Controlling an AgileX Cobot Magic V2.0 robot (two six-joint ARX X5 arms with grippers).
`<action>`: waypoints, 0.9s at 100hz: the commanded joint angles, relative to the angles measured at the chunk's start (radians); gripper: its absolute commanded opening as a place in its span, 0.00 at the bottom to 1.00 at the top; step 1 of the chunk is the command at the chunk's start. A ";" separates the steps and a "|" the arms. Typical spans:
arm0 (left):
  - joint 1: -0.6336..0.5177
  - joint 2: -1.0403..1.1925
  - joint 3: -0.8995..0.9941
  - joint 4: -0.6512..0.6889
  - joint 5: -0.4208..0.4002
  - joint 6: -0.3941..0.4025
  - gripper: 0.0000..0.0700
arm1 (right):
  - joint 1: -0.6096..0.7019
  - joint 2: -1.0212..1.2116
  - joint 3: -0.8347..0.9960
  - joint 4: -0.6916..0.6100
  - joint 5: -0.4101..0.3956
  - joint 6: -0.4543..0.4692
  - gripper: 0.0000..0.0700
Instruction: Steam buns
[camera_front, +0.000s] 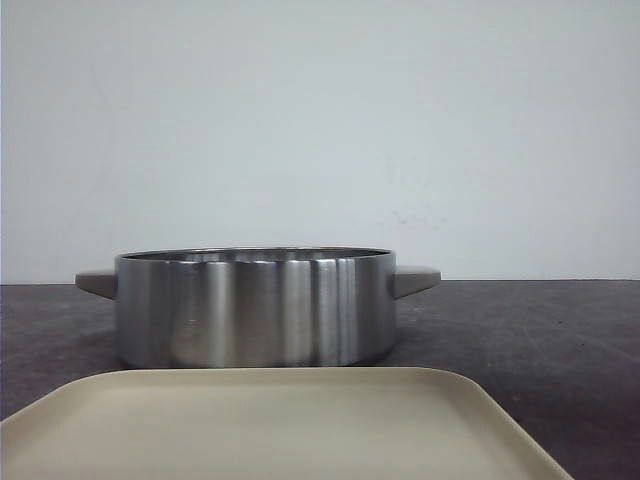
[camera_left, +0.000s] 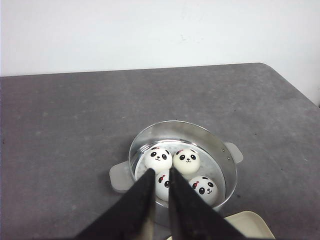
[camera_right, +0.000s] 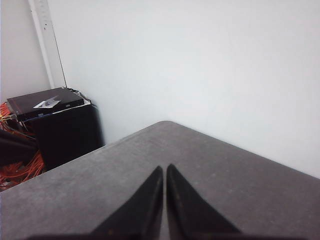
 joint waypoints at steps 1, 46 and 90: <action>-0.005 0.005 0.012 0.014 -0.002 0.005 0.00 | 0.008 -0.018 0.011 -0.035 0.023 0.000 0.02; -0.005 0.005 0.012 0.014 -0.002 0.006 0.00 | -0.562 -0.470 -0.504 0.100 -0.232 -0.175 0.02; -0.005 0.005 0.012 0.014 -0.002 0.005 0.00 | -1.222 -1.135 -1.021 -0.088 -0.381 -0.169 0.02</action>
